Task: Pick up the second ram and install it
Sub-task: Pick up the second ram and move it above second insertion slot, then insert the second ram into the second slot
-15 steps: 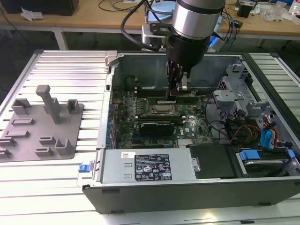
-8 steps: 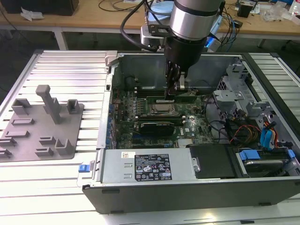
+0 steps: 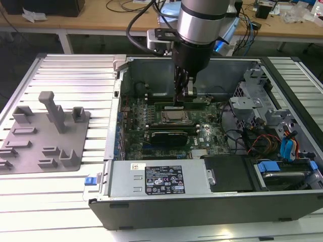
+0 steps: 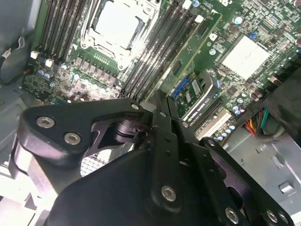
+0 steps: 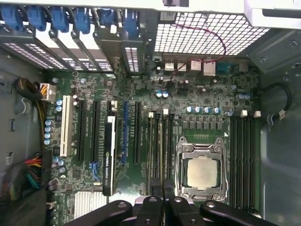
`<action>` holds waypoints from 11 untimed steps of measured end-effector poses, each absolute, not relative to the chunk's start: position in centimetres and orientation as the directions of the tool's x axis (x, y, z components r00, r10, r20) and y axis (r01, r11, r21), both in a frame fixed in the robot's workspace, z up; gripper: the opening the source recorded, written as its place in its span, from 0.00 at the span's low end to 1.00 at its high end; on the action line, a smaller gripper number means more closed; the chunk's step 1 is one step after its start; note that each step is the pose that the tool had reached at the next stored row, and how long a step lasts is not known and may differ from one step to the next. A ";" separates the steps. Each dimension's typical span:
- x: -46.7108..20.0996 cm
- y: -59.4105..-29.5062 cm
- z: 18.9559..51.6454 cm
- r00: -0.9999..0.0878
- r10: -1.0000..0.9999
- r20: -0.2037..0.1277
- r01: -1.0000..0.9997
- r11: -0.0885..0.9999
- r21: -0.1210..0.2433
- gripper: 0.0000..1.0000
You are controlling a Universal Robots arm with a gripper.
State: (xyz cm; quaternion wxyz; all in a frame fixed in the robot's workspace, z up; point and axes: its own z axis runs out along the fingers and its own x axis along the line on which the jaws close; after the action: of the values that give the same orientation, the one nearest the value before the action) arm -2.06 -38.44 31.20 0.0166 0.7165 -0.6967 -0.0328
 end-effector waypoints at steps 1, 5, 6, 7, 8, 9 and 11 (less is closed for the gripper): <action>-2.1 -38.3 31.1 0.027 -0.999 -0.024 -0.997 -0.029 0.070 0.09; -2.2 -37.8 30.9 0.028 -0.999 -0.024 -0.997 -0.030 0.070 0.09; -2.2 -37.8 30.9 0.028 -0.999 -0.024 -0.997 -0.030 0.070 0.09; -2.2 -37.8 30.9 0.028 -0.999 -0.024 -0.997 -0.030 0.070 0.09; -2.2 -37.8 30.9 0.028 -0.999 -0.024 -0.997 -0.030 0.070 0.09; -2.2 -37.8 30.9 0.028 -0.999 -0.024 -0.997 -0.030 0.070 0.09; -2.2 -37.8 30.9 0.028 -0.999 -0.024 -0.997 -0.030 0.070 0.09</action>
State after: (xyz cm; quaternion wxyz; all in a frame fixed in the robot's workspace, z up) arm -2.21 -37.80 30.94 0.0167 0.7167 -0.6964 -0.0328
